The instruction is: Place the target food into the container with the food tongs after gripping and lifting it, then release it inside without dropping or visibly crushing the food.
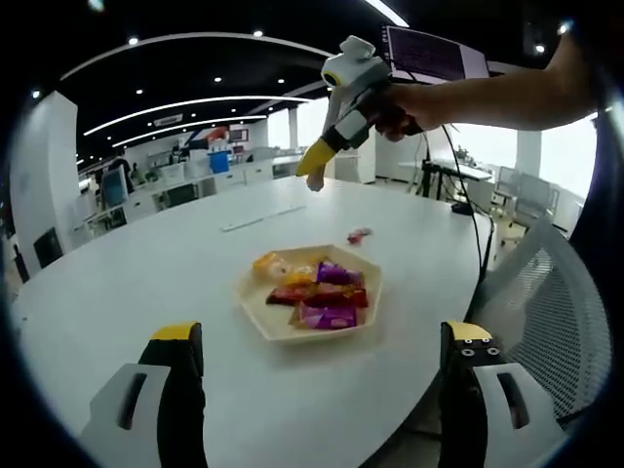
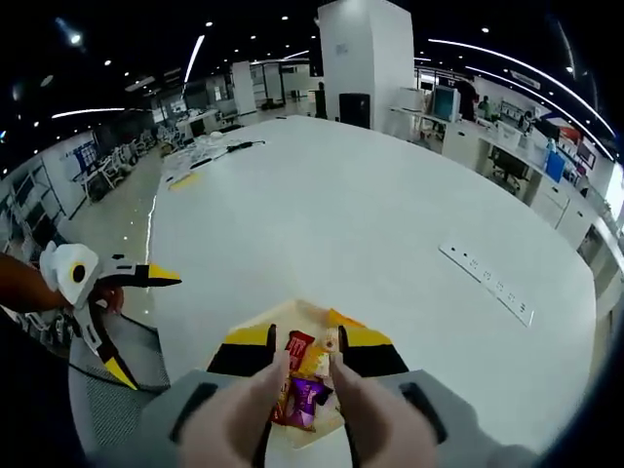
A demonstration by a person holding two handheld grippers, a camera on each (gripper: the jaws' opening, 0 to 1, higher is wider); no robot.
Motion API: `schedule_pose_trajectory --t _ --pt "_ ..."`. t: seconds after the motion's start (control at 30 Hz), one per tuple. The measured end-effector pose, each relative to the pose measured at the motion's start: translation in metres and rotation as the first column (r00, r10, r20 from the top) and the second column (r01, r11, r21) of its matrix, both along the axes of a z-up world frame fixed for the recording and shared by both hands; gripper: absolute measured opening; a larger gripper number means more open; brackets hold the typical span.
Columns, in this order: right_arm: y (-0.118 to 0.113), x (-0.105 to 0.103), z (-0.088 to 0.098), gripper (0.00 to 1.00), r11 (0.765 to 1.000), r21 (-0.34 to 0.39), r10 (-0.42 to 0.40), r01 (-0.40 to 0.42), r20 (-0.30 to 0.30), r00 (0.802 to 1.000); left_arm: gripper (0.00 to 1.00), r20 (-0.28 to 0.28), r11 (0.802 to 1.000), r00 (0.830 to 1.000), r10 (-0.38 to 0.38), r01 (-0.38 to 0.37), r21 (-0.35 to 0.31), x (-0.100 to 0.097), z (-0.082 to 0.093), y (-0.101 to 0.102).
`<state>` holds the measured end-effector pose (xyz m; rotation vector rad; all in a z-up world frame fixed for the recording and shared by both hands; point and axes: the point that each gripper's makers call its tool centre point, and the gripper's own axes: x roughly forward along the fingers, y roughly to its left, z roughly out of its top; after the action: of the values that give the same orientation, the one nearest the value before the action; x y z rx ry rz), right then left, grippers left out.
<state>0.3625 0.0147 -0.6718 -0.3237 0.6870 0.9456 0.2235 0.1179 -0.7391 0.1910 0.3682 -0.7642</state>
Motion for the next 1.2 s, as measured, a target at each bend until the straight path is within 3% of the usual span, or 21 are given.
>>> schedule_pose_trajectory --t 0.73,1.2 --pt "-0.022 0.010 0.014 0.26 1.000 -0.014 0.015 -0.015 0.028 0.999 0.99 -0.001 1.000 1.000 0.001 -0.001 -0.004 0.000 0.000 0.001" --pt "-0.039 0.016 0.013 0.27 0.998 -0.019 0.060 -0.059 0.037 0.998 0.99 -0.003 1.000 1.000 0.012 -0.012 -0.010 0.002 0.000 0.002"
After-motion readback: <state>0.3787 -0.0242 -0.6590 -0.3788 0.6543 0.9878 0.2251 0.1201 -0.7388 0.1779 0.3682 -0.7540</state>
